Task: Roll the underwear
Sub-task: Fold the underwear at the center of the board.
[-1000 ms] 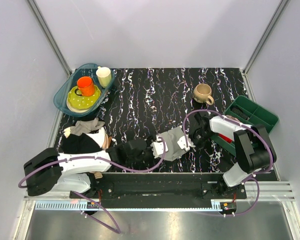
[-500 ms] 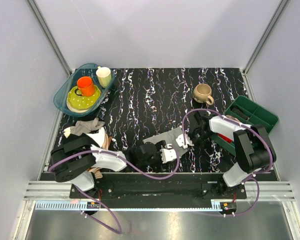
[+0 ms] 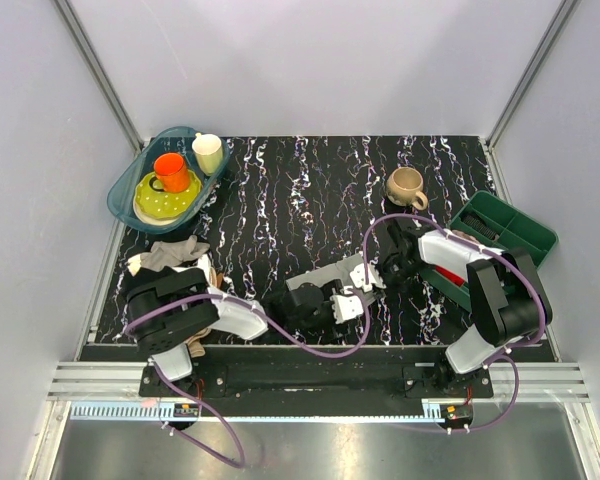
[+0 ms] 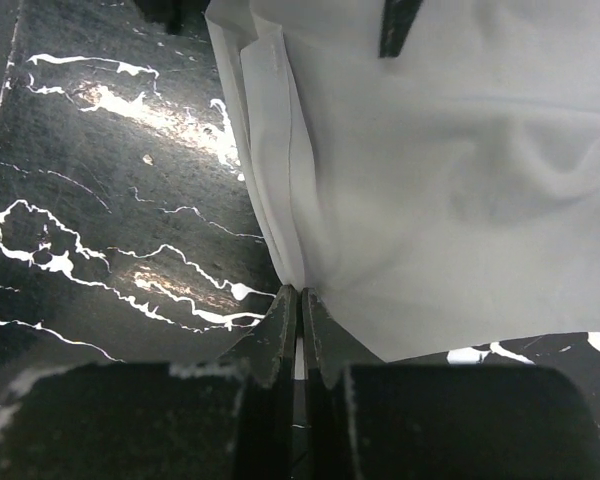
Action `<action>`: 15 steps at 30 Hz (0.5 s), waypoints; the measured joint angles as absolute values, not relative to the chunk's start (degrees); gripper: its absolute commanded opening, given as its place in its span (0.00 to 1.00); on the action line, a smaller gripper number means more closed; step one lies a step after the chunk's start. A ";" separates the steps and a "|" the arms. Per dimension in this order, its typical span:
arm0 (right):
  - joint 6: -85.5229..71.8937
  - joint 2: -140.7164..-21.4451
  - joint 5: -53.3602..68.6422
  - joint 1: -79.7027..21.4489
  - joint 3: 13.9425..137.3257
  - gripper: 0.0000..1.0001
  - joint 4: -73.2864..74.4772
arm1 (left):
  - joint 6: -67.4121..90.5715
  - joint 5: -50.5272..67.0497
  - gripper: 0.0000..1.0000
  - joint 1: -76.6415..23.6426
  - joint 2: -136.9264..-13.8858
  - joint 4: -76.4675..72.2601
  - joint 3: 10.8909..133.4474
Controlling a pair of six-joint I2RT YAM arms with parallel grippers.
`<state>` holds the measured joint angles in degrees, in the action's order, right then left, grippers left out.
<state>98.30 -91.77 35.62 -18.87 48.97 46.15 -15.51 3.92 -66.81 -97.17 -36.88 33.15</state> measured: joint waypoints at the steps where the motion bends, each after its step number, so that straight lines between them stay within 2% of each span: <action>1: 98.04 -91.77 35.62 -18.87 49.12 0.06 46.15 | -15.44 3.97 0.73 -66.81 -97.76 -37.04 33.50; 3: 97.56 -91.77 35.66 -18.85 49.41 0.05 46.15 | -15.05 4.03 0.69 -66.85 -98.85 -37.36 34.00; 6: 97.21 -91.77 35.66 -18.85 49.47 0.05 46.19 | -14.31 4.05 0.57 -66.85 -99.68 -38.68 34.09; 7: 97.12 -91.77 35.66 -18.85 49.47 0.05 46.19 | -14.09 4.01 0.49 -66.87 -99.83 -39.00 34.09; 10: 96.97 -91.77 35.66 -18.85 49.47 0.05 46.22 | -13.23 3.70 0.40 -66.87 -100.42 -39.97 34.09; 15: 96.23 -91.72 36.14 -18.85 49.47 0.04 46.35 | -12.27 3.64 0.17 -66.92 -101.25 -40.58 34.09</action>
